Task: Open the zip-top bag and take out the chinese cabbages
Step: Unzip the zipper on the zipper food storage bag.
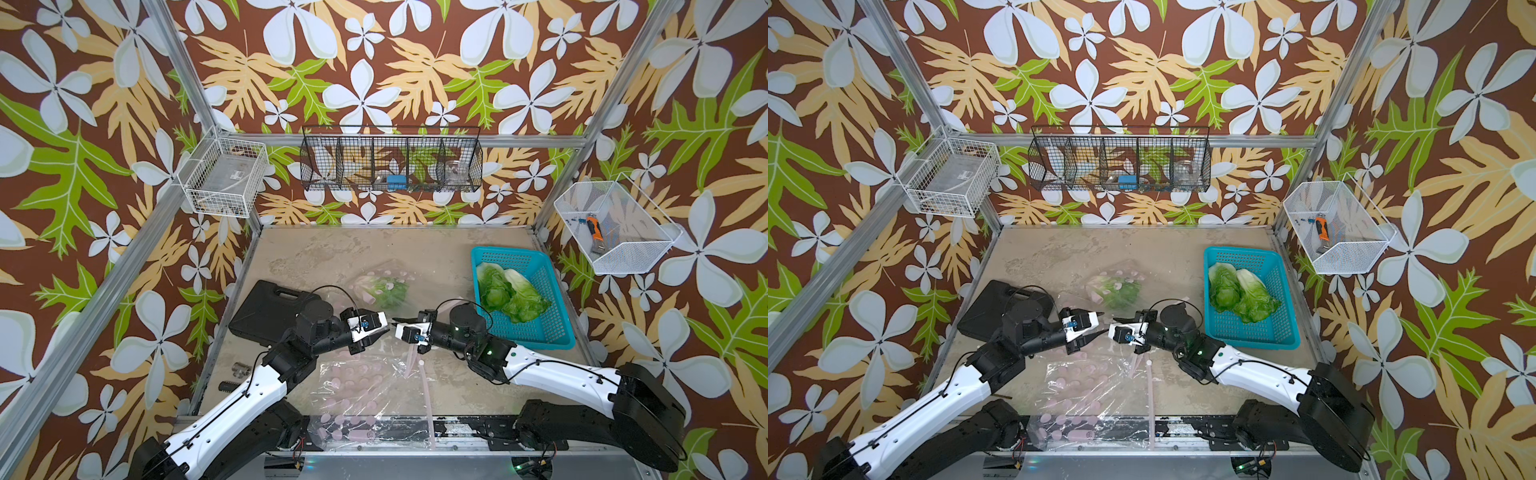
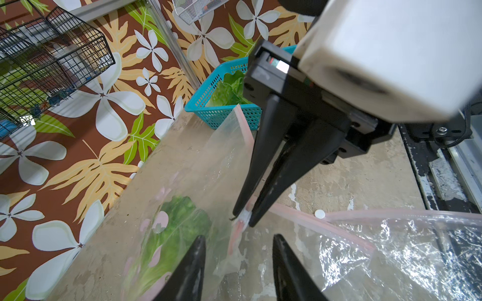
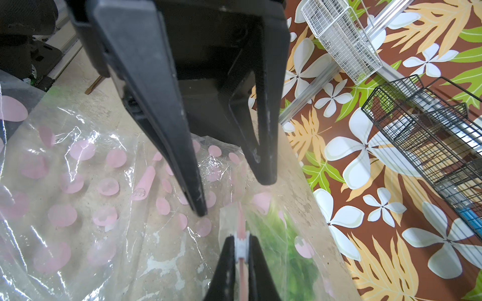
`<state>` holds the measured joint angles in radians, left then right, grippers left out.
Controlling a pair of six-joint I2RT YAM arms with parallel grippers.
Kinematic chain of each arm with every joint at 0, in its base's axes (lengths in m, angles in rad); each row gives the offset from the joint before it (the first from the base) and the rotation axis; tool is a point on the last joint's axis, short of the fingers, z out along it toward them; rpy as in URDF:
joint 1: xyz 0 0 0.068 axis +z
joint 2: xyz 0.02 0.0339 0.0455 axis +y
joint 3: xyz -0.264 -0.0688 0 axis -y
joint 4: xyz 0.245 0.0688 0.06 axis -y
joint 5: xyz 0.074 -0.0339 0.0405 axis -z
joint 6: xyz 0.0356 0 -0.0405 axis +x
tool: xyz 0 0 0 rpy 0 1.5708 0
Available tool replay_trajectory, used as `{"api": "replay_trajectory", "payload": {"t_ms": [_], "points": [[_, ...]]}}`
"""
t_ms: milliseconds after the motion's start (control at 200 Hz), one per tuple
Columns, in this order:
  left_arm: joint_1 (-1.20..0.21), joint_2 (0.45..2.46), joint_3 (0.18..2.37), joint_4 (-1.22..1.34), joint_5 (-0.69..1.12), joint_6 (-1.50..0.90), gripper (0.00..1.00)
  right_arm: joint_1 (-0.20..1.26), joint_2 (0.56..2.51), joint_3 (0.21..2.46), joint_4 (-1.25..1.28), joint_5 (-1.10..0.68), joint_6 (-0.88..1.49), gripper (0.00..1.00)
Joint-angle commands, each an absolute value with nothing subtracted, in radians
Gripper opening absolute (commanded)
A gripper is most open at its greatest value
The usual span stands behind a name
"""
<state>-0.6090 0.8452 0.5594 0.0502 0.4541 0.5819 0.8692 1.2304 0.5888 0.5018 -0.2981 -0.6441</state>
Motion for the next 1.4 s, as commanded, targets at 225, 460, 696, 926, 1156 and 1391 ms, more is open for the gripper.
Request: {"api": "replay_trajectory", "payload": {"t_ms": [225,460,696,926,1156,1391], "points": [[-0.620,0.904,0.607,0.037,0.404,0.570,0.30,0.867,1.211,0.580,0.523,-0.335,-0.626,0.00],[-0.626,0.932,0.620,0.026,0.400,0.569,0.24,0.864,1.202,0.575,0.525,-0.342,-0.625,0.00],[-0.630,0.921,0.604,0.013,0.410,0.591,0.29,0.857,1.203,0.576,0.527,-0.351,-0.623,0.00],[-0.636,0.955,0.636,-0.002,0.402,0.582,0.19,0.858,1.200,0.572,0.529,-0.364,-0.622,0.00],[-0.638,0.950,0.628,0.004,0.418,0.584,0.00,0.857,1.203,0.572,0.537,-0.362,-0.625,0.00],[-0.640,0.899,0.618,0.018,0.337,0.592,0.00,0.856,1.206,0.575,0.529,-0.337,-0.639,0.00]]}}
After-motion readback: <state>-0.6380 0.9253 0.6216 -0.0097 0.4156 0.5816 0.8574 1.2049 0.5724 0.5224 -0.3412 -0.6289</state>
